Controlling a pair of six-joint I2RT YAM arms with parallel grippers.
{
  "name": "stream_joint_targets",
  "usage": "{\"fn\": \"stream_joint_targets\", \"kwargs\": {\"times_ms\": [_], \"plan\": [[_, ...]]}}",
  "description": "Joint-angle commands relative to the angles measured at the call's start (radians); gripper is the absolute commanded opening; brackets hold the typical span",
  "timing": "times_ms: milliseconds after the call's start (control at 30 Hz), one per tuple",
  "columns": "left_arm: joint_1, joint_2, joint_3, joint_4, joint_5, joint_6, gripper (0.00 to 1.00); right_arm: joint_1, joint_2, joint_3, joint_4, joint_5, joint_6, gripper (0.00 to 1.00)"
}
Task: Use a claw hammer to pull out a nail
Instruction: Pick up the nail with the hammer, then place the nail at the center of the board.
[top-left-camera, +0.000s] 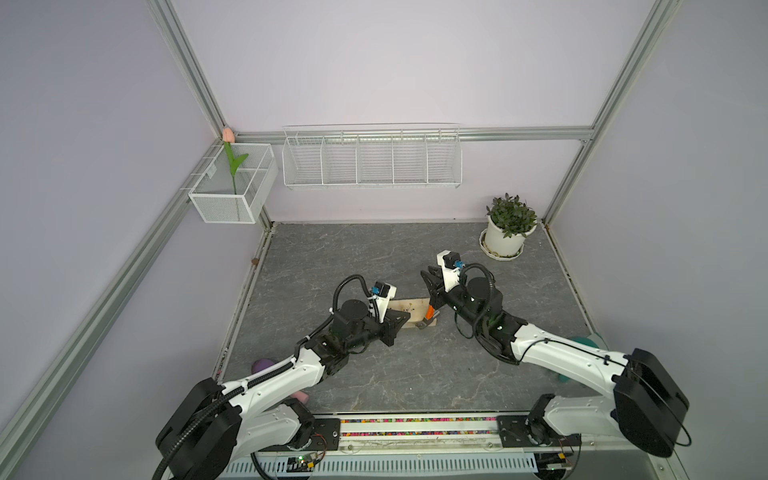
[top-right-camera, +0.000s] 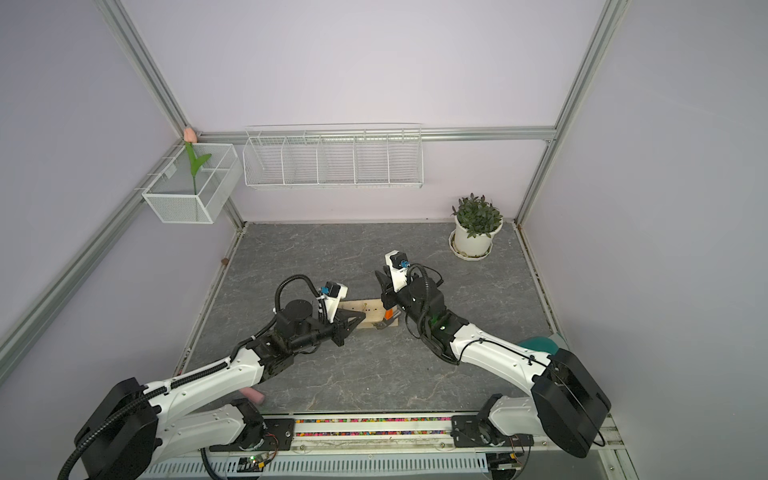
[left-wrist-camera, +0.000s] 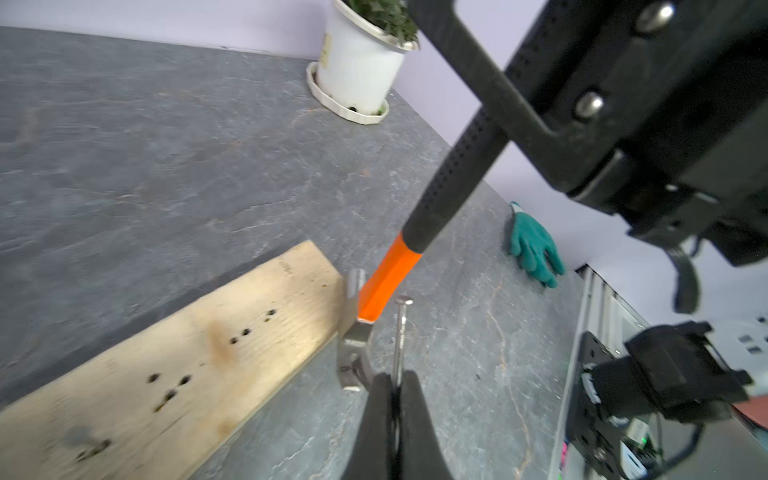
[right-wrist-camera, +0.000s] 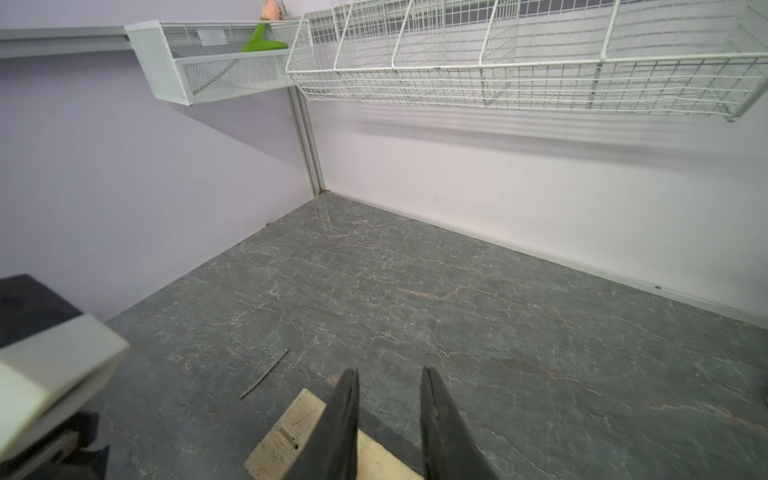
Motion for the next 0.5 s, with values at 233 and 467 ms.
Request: {"fn": "stream_joint_targets", "kwargs": {"times_ms": [233,467], "plan": [[0.141,-0.014,0.040,-0.345,-0.538,-0.138,0.00,0.092,0.007,0.191,-0.053,0.351,-0.057,0.07],[0.163,0.189,0.126,-0.424,-0.619,-0.134,0.00,0.134,0.104,0.281,-0.078,0.436,-0.064,0.07]]}}
